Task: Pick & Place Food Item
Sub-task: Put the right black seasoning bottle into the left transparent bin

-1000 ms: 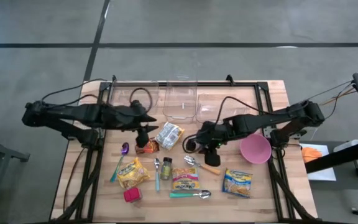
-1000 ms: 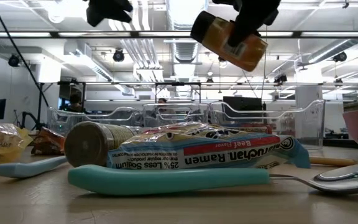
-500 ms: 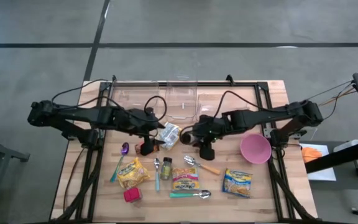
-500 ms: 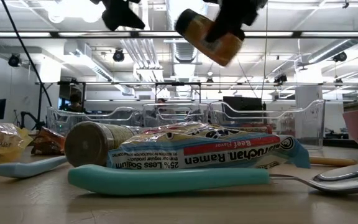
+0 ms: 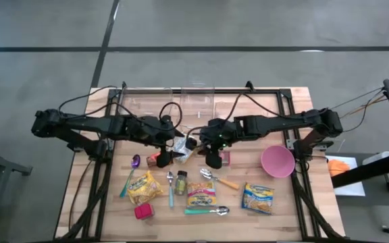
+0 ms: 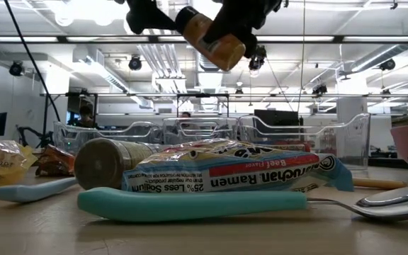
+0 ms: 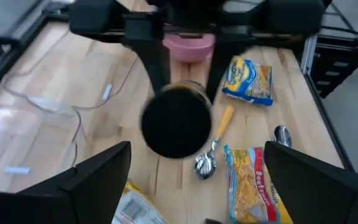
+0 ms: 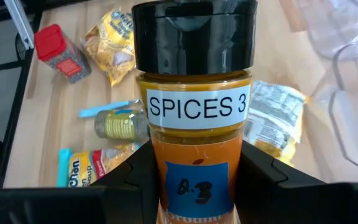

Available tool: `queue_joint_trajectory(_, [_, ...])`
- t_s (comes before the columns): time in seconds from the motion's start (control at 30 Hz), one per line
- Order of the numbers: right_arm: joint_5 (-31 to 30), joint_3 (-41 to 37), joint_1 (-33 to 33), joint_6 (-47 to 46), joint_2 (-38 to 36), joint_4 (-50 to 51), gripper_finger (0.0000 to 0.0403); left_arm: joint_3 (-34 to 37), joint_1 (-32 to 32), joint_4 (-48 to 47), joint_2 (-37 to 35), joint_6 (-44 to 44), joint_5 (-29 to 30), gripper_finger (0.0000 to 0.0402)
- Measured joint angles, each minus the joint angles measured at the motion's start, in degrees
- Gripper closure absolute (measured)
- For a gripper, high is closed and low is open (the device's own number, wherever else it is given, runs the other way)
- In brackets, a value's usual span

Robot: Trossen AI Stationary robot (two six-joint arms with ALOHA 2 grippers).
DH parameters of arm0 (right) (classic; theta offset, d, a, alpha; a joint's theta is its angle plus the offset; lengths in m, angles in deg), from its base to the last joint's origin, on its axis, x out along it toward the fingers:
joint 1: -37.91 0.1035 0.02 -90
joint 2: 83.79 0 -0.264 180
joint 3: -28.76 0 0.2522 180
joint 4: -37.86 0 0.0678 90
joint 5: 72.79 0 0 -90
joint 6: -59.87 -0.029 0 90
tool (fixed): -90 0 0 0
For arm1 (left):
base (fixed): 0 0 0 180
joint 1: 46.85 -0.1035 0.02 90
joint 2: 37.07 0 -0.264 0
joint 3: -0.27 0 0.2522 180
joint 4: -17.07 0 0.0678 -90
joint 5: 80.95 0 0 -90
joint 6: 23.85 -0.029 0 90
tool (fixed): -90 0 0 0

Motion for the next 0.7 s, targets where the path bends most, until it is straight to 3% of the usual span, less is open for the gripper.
queue_joint_trajectory(0.27, [2.72,4.25,0.0,2.12,4.08,0.09,0.0261,-1.05,-1.12,0.25,4.27,0.78,-5.58,0.0025])
queue_joint_trajectory(0.5, [4.0,5.72,0.0,2.91,4.62,0.6,0.0261,-3.81,-1.71,0.22,6.39,0.47,-5.87,0.0027])
queue_joint_trajectory(0.7, [4.07,5.62,0.0,2.98,4.66,1.6,0.0261,-4.09,-2.37,-0.6,5.58,-1.63,-7.33,0.0079])
